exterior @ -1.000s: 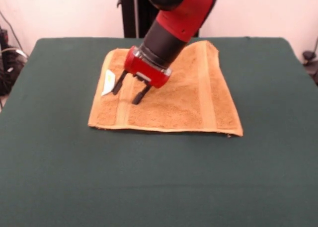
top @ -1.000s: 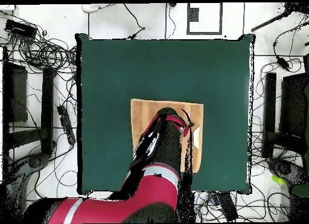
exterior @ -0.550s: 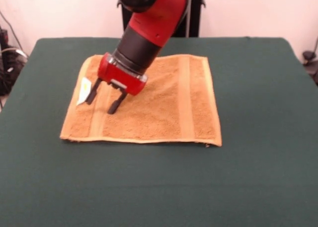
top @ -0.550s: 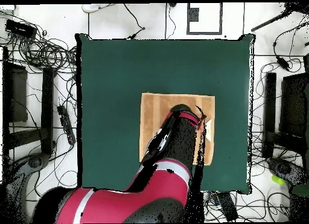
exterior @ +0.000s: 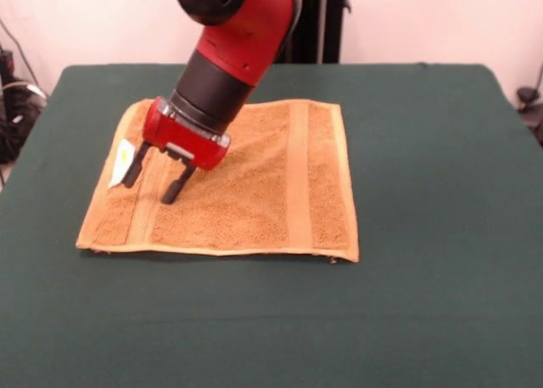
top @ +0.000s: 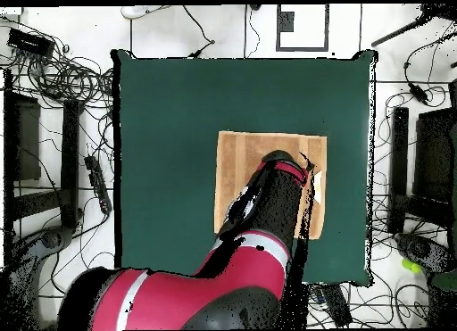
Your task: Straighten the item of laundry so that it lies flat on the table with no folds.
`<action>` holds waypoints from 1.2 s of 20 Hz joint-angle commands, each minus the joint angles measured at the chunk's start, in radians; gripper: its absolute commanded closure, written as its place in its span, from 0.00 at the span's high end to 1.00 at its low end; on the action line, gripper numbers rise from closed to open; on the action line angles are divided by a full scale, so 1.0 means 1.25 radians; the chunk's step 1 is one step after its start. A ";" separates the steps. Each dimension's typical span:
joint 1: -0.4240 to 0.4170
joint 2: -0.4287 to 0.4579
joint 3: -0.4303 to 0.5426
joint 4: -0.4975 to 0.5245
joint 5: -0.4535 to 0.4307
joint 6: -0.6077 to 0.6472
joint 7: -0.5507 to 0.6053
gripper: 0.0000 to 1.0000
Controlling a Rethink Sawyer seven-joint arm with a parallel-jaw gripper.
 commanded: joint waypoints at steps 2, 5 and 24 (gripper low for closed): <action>-0.103 0.070 0.142 0.032 0.025 -0.089 -0.037 1.00; -0.183 -0.008 0.238 0.117 0.055 -0.078 -0.101 1.00; -0.548 -0.330 0.640 0.500 0.241 0.139 -0.266 1.00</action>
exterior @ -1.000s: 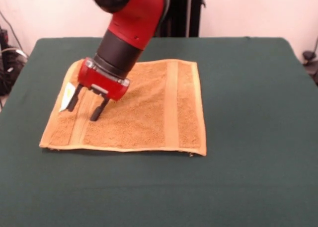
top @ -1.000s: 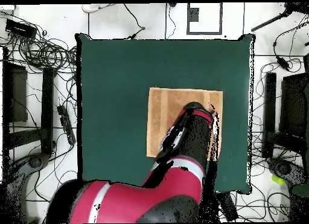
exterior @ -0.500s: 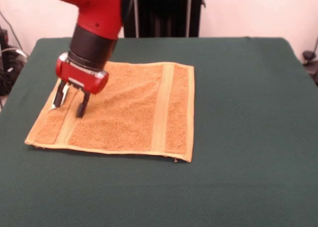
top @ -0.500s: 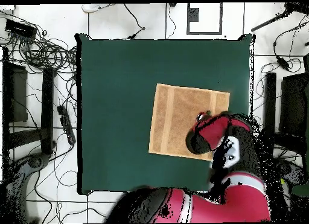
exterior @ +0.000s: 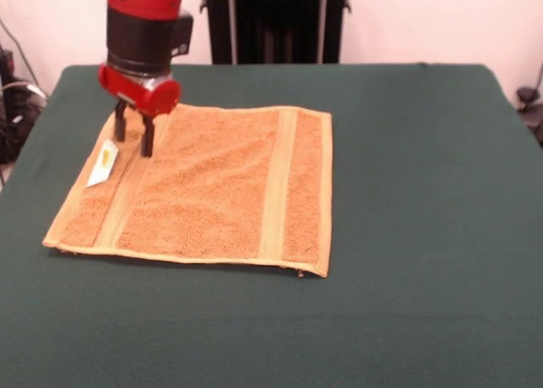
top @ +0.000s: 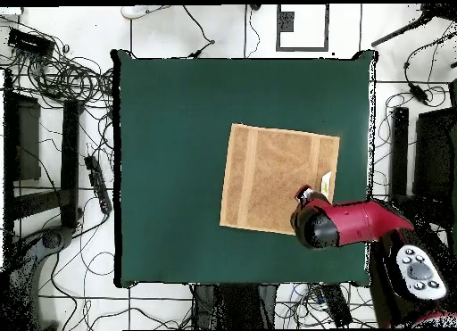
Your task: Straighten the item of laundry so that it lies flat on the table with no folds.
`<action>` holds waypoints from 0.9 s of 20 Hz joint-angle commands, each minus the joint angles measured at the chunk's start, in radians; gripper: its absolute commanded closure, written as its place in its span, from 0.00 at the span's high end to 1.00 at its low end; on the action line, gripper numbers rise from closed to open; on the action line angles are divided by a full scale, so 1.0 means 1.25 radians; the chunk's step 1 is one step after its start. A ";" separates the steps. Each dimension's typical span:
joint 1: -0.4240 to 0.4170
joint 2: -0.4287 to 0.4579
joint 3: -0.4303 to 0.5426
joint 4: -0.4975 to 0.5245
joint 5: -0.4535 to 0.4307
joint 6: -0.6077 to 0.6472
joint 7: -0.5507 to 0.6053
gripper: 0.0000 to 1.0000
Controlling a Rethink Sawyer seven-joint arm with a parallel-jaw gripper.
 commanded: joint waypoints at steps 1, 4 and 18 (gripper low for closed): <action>-0.013 -0.055 0.230 0.170 0.071 0.121 -0.266 1.00; -0.006 -0.076 0.232 0.177 0.043 0.121 -0.266 1.00; 0.038 -0.090 0.178 0.152 -0.098 0.021 -0.159 1.00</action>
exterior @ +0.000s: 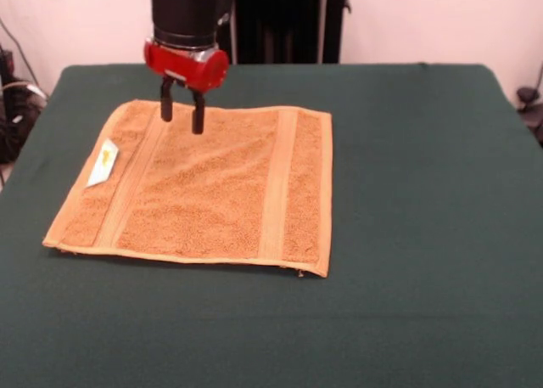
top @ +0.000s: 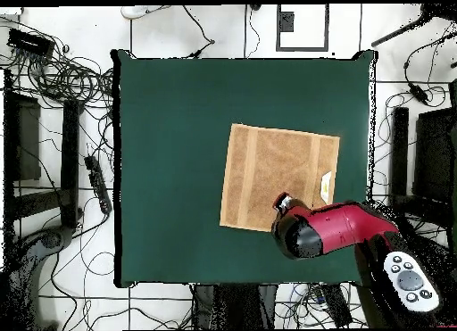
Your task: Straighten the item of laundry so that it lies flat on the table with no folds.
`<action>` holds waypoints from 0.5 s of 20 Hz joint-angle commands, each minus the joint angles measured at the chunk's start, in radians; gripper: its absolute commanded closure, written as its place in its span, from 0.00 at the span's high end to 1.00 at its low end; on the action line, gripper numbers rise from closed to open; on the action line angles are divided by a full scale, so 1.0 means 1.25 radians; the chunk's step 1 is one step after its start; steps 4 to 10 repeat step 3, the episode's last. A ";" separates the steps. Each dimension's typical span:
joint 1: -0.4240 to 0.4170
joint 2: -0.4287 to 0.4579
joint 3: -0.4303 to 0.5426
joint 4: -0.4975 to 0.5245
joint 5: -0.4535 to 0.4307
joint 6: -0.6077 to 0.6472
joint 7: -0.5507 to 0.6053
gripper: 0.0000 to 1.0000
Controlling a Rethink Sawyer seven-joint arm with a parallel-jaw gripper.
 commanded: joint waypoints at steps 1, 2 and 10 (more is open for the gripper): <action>0.046 -0.013 0.078 0.043 -0.049 -0.014 -0.163 1.00; 0.050 -0.016 0.076 0.042 -0.053 -0.016 -0.154 1.00; 0.040 -0.016 0.088 0.044 -0.051 -0.008 -0.170 1.00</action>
